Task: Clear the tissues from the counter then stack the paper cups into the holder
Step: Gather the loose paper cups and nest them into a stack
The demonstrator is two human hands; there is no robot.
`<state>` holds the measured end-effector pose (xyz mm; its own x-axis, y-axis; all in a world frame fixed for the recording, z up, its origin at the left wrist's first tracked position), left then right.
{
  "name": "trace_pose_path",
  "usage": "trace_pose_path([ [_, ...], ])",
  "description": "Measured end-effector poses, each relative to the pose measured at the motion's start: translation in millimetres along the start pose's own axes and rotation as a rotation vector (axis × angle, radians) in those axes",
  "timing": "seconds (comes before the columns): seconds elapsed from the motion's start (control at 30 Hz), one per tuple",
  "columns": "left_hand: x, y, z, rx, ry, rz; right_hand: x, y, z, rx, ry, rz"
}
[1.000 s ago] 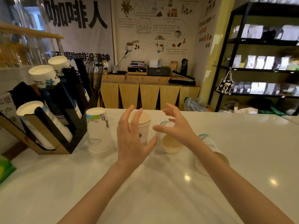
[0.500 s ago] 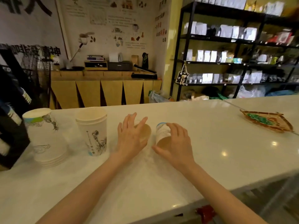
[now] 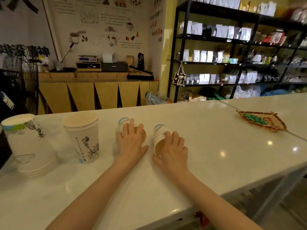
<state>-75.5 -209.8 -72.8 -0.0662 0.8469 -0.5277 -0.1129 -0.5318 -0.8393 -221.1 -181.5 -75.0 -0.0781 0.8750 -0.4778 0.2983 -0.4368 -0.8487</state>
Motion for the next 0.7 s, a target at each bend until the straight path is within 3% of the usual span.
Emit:
trace_pose_path([
  [0.4,-8,-3,-3,-0.042,-0.060,0.047,-19,-26,9,-0.391,-0.159,0.214],
  [0.57,-10,-50,-8,0.238,-0.076,0.141,-45,-48,4,-0.710,-0.138,0.284],
  [0.7,-12,-121,-11,0.469,-0.026,0.296,-75,-75,1,-1.036,0.000,0.427],
])
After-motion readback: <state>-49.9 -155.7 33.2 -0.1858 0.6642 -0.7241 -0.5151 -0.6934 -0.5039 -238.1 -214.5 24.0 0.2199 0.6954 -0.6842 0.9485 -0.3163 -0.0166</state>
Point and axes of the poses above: each hand's wrist, its own x-axis away from the middle knuckle, its own y-axis out of the palm, z = x × y, the point moved 4 cm from there along -x, towards the middle knuckle
